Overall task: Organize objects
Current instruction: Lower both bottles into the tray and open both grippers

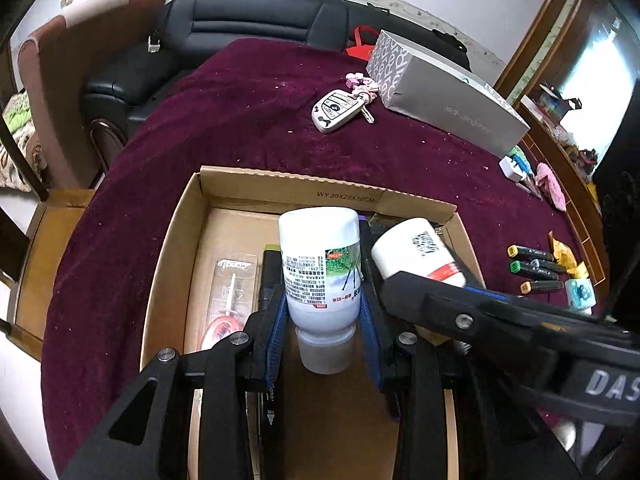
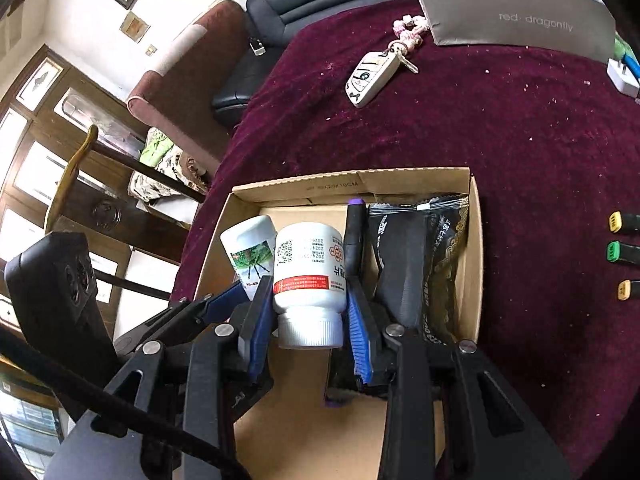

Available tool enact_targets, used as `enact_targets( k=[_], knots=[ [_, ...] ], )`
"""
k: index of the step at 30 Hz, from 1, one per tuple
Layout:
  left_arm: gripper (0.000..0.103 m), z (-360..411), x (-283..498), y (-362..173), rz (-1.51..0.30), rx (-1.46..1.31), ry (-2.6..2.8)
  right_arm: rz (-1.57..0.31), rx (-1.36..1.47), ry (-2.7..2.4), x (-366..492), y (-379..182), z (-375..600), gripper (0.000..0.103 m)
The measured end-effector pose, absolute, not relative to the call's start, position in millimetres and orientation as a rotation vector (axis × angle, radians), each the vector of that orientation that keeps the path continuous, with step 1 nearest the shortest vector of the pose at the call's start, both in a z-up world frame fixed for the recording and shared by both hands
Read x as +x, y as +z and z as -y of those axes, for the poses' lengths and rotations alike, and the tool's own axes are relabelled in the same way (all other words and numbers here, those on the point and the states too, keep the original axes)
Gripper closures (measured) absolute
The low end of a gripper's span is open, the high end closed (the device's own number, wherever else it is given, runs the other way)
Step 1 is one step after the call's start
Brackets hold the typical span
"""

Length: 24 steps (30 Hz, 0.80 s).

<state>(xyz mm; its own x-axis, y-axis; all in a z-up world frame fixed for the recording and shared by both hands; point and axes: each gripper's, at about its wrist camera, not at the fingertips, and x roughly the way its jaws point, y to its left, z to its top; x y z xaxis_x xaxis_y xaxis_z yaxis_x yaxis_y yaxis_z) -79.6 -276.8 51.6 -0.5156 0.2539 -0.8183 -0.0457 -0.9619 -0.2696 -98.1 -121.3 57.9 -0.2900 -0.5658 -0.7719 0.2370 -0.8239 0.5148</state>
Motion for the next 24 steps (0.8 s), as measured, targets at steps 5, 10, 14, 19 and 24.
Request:
enact_targets(
  k=[5, 10, 14, 19, 24],
  knots=[
    [0.07, 287, -74, 56, 0.414, -1.445, 2.558, 0.377, 1.459, -2.17, -99, 58, 128, 0.07],
    [0.047, 303, -56, 65, 0.491, -1.389, 2.561, 0.396, 1.46, -2.178, -102, 55, 128, 0.07],
    [0.046, 307, -42, 73, 0.485, -1.359, 2.585, 0.376, 1.451, -2.187, -99, 57, 131, 0.069],
    [0.045, 304, -22, 92, 0.445, -1.265, 2.641, 0.359, 1.399, -2.202, -87, 71, 127, 0.059],
    [0.041, 297, -3, 107, 0.41, -1.186, 2.676, 0.342, 1.336, -2.225, -69, 86, 112, 0.054]
  ],
)
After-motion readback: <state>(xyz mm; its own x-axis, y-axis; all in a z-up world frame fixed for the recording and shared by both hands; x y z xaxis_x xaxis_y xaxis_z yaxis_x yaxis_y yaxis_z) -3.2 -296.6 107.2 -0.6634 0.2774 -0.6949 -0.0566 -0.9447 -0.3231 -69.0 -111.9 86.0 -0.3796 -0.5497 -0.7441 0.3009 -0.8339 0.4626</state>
